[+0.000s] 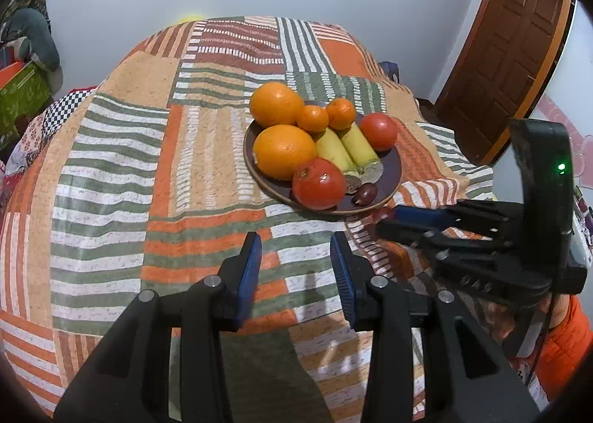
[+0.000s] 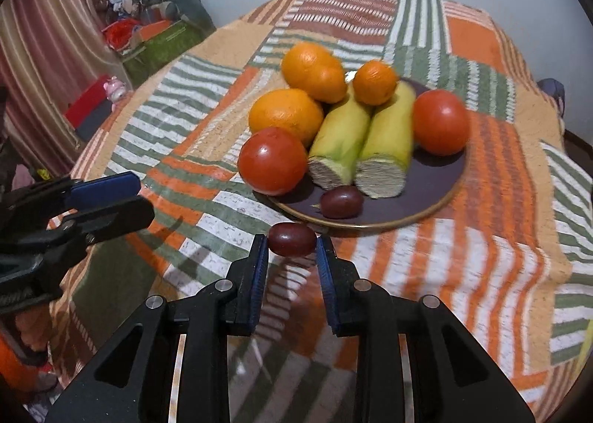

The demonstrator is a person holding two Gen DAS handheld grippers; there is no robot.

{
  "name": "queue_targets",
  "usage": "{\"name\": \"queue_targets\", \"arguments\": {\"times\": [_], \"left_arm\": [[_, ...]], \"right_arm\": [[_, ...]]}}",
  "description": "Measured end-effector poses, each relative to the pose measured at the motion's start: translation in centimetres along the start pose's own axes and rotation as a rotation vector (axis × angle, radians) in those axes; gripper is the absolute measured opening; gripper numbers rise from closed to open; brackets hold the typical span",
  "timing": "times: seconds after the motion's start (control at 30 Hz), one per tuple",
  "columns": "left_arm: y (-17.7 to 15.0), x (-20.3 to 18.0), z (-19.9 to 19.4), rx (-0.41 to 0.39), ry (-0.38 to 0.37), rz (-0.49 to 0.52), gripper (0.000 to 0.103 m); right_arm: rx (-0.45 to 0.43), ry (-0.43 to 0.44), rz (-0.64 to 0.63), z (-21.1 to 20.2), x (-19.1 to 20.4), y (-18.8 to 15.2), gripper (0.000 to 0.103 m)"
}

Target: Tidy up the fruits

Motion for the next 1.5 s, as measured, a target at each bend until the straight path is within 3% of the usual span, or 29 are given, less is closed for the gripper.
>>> {"name": "queue_targets", "arguments": {"times": [0.2, 0.47, 0.7, 1.07, 1.2, 1.27, 1.5], "left_arm": [[0.2, -0.7, 0.2, -0.005, -0.013, 0.003, 0.038], [1.0, -1.1, -0.5, -0.025, -0.011, 0.002, 0.038], [1.8, -2.3, -3.6, -0.098, -0.005, 0.013, 0.038], [3.7, -6.3, -14.9, -0.35, -0.031, 0.043, 0.039], [3.8, -7.7, -19.4, -0.442, -0.043, 0.053, 0.039], [3.6, -8.5, -21.3, -0.48, -0.04, 0.062, 0.041], [2.2, -10.4, -26.8, -0.608, -0.01, 0.099, 0.065]], "right_arm": [[-0.029, -0.106, 0.028, -0.7, -3.0, 1.2, 0.025], [0.016, -0.126, 0.024, 1.1, -3.7, 1.8, 0.026], [-0.052, -0.118, 0.039, -2.5, -3.4, 2.0, 0.028], [-0.36, -0.135, 0.008, -17.0, 1.3, 3.1, 0.028], [-0.483, -0.154, -0.011, -22.1, 3.6, 2.8, 0.036], [-0.54, -0.159, -0.017, -24.2, 4.7, 2.4, 0.038], [-0.679, -0.178, -0.025, -29.1, 7.0, 1.2, 0.047]]}}
Point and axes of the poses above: each gripper's, at about its wrist camera, not at the fingertips, and z roughly the way its jaws point, x to its left, y to its top, the point moved 3 cm from there along z, roughly the way its jaws point, and after that the axes turned 5 degrees about -z, right-handed, at the moved point
